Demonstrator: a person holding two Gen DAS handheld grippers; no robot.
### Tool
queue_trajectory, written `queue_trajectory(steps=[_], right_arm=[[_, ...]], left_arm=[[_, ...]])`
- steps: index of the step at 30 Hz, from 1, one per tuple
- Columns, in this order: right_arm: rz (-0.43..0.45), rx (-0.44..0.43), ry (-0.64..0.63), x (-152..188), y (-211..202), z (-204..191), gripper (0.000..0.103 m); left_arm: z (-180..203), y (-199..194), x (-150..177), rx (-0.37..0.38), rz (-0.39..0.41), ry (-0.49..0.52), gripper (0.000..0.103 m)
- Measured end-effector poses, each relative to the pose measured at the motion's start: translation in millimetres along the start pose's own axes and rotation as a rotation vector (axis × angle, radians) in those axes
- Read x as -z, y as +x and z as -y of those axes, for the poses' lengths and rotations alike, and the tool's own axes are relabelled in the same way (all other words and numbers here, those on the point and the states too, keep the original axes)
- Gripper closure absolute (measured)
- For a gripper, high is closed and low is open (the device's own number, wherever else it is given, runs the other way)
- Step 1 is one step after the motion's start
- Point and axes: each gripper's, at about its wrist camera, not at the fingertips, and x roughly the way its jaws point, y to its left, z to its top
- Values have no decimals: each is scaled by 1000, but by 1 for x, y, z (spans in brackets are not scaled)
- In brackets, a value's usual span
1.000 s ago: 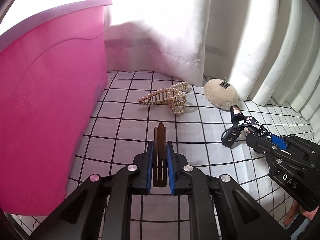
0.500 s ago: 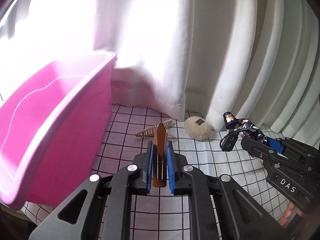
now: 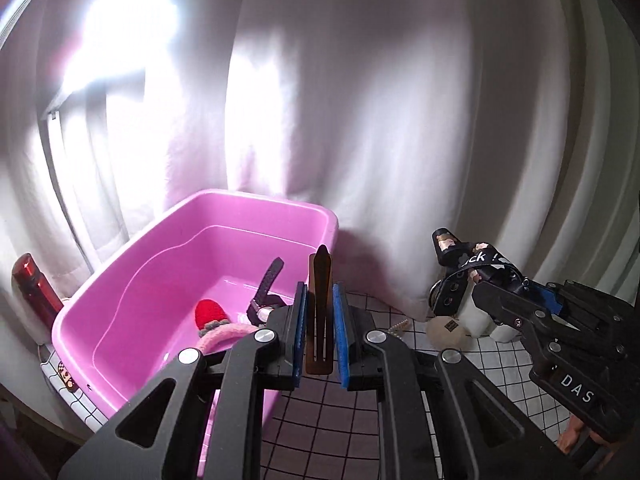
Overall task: Organize jewelry
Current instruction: 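Carry clip and hair tie over the tub and open both grippers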
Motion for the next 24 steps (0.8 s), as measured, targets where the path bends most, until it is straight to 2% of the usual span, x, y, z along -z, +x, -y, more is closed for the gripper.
queue_trajectory(steps=[5,11,18,24], right_arm=[[1,-73,-48,-31,27,-30,79],[-37,-135,-114,-49,65,-68,79],[-136,-172,-165,-51,119,-103,79],[-247,-170,-180,-46,159,-119,79]], left_arm=[[-47,-2,-8,-81,5,-36,90],[-98,5,-5,-156,-22,-90,90],[-138,27,9,-202,-104,-162,90],[-162,51,20,-227,-183,-205,90]])
